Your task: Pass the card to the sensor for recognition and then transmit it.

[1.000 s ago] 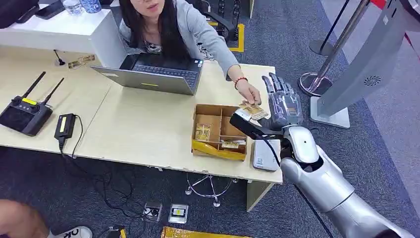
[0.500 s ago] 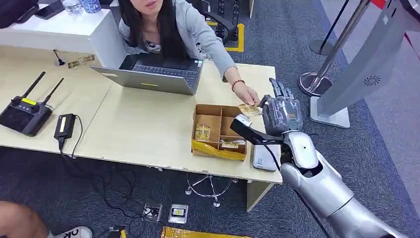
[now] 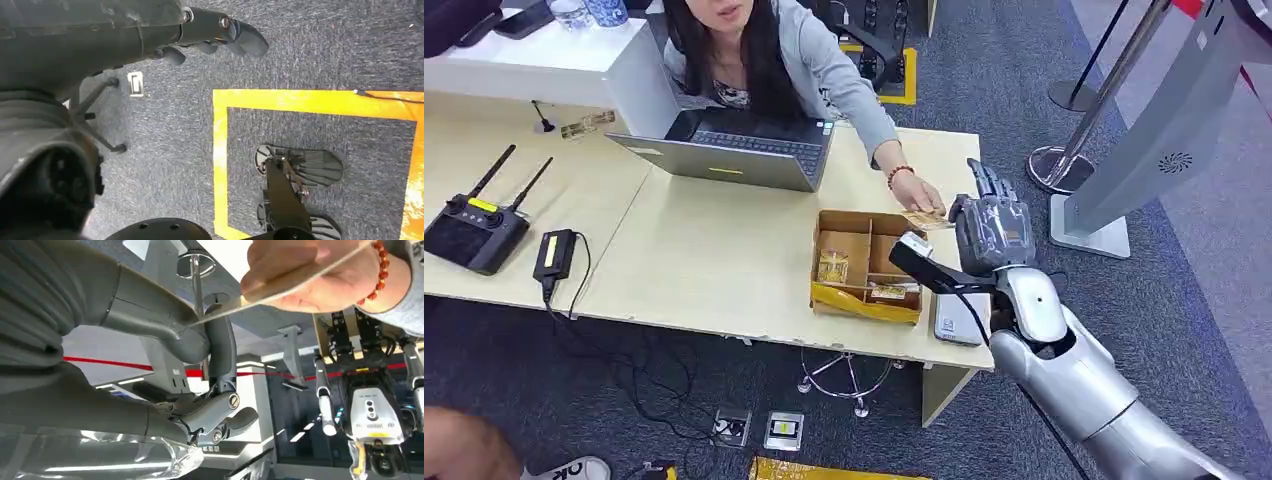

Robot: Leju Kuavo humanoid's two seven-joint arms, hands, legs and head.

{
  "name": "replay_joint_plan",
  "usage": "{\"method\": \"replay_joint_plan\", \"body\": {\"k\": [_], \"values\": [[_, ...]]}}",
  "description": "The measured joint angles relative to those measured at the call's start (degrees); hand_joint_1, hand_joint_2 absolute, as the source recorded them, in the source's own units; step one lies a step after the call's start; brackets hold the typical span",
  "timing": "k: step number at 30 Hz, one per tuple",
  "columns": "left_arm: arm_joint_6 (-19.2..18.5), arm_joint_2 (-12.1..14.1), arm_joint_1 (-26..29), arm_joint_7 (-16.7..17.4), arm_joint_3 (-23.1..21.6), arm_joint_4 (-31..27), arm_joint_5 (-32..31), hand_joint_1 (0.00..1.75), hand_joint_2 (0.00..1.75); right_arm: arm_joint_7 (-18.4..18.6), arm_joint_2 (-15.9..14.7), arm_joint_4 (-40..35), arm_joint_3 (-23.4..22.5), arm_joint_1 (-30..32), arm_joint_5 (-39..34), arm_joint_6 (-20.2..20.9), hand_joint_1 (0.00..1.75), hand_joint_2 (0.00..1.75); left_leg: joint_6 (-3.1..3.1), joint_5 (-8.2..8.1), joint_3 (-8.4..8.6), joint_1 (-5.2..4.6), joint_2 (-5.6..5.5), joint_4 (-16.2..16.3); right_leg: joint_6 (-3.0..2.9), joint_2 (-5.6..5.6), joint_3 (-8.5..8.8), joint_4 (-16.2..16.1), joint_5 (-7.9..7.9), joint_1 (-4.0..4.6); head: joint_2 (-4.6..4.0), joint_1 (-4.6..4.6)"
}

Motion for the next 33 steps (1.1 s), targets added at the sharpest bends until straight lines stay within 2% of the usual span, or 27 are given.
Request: {"method": "replay_joint_plan", "body": {"k": [2,3,4,5,14,33], "values": [[-0.1,0.0,0.1,-0.2,0.0,0.0,0.2,0.0,0.0,0.3,-0.2,0.0,0.0,0.6,0.2,0.2,0.0,1.75,0.0,0.0,0.0,0.0,0.0,0.0,0.0,0.0,0.0,0.0,0.0,0.0,0.0,0.0],[-0.1,0.0,0.1,-0.2,0.0,0.0,0.2,0.0,0.0,0.4,-0.4,-0.1,0.0,0.9,0.4,0.2,0.0,0.0,0.0,0.0,-0.01,0.0,0.0,0.0,0.0,0.01,0.0,0.0,0.0,0.0,0.0,0.0],[-0.1,0.1,0.2,-0.2,0.0,0.0,0.2,0.0,0.0,0.7,-0.5,-0.2,0.0,1.2,0.7,0.1,0.0,0.0,0.0,0.0,-0.01,0.0,0.0,0.0,0.0,0.01,0.0,0.0,0.0,0.0,0.0,0.0],[-0.1,0.1,0.3,-0.2,0.0,0.0,0.2,0.0,0.0,1.0,-0.6,-0.5,0.0,1.5,1.1,-0.1,0.0,1.75,0.0,0.0,0.0,0.0,0.0,0.0,0.0,0.01,-0.01,0.0,0.0,0.0,0.0,0.0],[0.0,0.2,0.4,-0.2,0.0,0.0,0.2,0.0,0.0,2.8,-1.8,-1.9,0.0,2.1,4.9,1.4,0.0,1.75,0.0,0.0,0.0,0.0,0.02,0.0,-0.02,0.03,0.0,0.0,0.02,0.0,0.0,0.0],[0.0,0.2,0.4,-0.2,0.0,0.0,0.2,0.0,0.0,2.2,-1.8,-4.1,0.0,2.1,6.7,1.6,0.0,1.75,0.0,0.0,-0.01,0.0,0.02,0.0,-0.02,0.02,0.0,0.0,0.02,0.0,0.0,0.0]]}}
